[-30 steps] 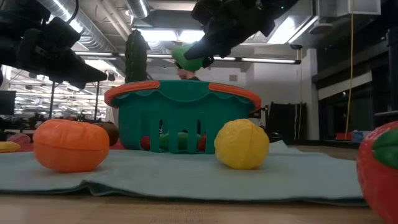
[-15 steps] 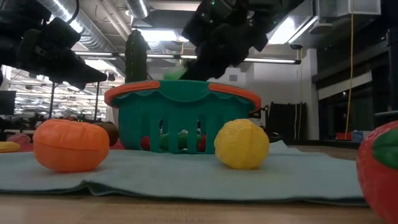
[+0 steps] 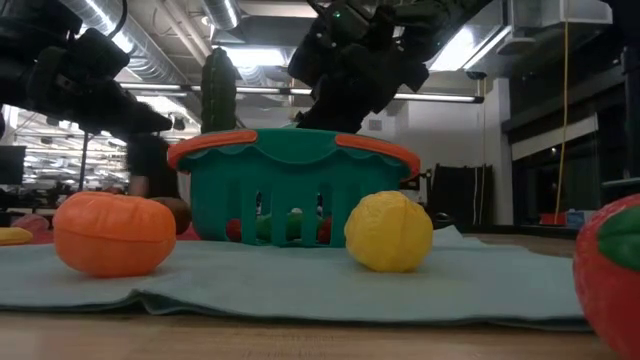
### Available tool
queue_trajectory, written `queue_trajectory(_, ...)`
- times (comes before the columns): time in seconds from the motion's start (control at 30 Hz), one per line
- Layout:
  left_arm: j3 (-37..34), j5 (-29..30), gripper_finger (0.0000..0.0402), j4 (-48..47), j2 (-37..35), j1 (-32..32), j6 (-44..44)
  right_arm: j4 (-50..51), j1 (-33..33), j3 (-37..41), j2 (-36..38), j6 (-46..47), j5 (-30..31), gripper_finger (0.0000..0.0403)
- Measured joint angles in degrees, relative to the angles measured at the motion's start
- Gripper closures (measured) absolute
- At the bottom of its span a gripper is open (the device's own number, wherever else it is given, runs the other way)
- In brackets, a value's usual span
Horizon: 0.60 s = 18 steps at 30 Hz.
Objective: Build produce basket
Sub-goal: Put the green pear into the blue basket, then put the red cherry into the blue basket
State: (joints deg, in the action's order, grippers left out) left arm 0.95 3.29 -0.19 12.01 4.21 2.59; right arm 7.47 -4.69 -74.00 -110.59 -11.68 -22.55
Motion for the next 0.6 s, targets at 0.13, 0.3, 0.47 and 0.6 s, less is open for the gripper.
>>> queue_trajectory(0.13, 0.0, 0.0, 0.0394, 0.0, 0.0, 0.0, 0.0, 0.0, 0.0, 0.0, 0.0, 2.7, 1.96, 0.0072)
queue_trajectory(0.3, 0.0, 0.0, 0.0394, 0.0, 0.0, 0.0, 0.0, -0.07, 0.0, 0.0, 0.0, 2.67, 3.34, 0.0059)
queue_trajectory(0.47, 0.0, 0.0, 0.0394, 0.0, 0.0, 0.0, 0.0, -1.74, 0.0, 0.0, 1.7, 2.58, 3.46, 0.009)
queue_trajectory(0.6, 0.0, 0.0, 0.0394, 0.0, 0.0, 0.0, 0.22, -0.1, 0.0, -0.02, 5.39, 2.35, 3.43, 0.0132)
